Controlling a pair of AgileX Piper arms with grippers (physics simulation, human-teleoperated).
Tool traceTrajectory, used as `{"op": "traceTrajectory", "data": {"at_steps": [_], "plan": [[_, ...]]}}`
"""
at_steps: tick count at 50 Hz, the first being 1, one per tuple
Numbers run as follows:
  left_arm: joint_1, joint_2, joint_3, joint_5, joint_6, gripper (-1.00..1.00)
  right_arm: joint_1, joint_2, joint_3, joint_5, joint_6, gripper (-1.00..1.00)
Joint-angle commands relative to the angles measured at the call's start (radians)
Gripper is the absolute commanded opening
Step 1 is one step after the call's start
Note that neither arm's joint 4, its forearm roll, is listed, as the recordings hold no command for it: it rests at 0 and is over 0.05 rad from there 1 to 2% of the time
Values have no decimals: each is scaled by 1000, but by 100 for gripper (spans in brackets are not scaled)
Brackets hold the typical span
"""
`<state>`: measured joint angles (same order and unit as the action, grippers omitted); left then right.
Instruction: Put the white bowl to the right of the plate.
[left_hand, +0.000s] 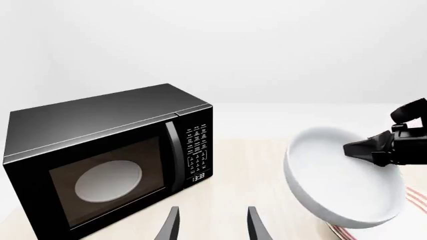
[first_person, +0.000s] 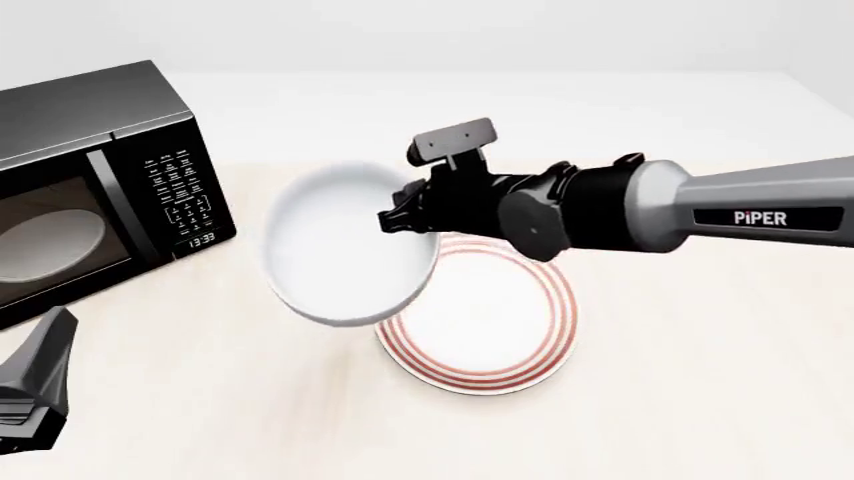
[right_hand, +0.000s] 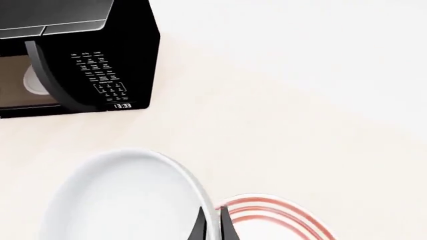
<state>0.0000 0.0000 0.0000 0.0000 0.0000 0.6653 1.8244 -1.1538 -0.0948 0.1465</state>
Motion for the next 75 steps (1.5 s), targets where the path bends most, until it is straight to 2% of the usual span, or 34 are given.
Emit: {"op": "traceTrajectory", "data": {"at_steps": [1, 22, 25, 31, 42, 45, 46, 54, 75], "plan": [[0, 0, 0, 0, 0, 100, -121, -92, 121, -65, 13, -100], [0, 0, 0, 0, 0, 100, -355, -280, 343, -152, 26, -100], [0, 0, 0, 0, 0, 100, -413, -318, 379, -155, 23, -100], [0, 0, 0, 0, 0, 100, -474, -344, 415, -160, 20, -100], [0, 0, 0, 0, 0, 100, -578, -354, 506, -225, 24, -100], [0, 0, 0, 0, 0, 100, -642, -402, 543, -221, 20, -100], [0, 0, 0, 0, 0, 100, -635, -415, 551, -217, 19, -100], [0, 0, 0, 0, 0, 100, -733, -488, 581, -191, 11, -100], [0, 0, 0, 0, 0, 100, -855, -549, 711, -237, 24, -100]]}}
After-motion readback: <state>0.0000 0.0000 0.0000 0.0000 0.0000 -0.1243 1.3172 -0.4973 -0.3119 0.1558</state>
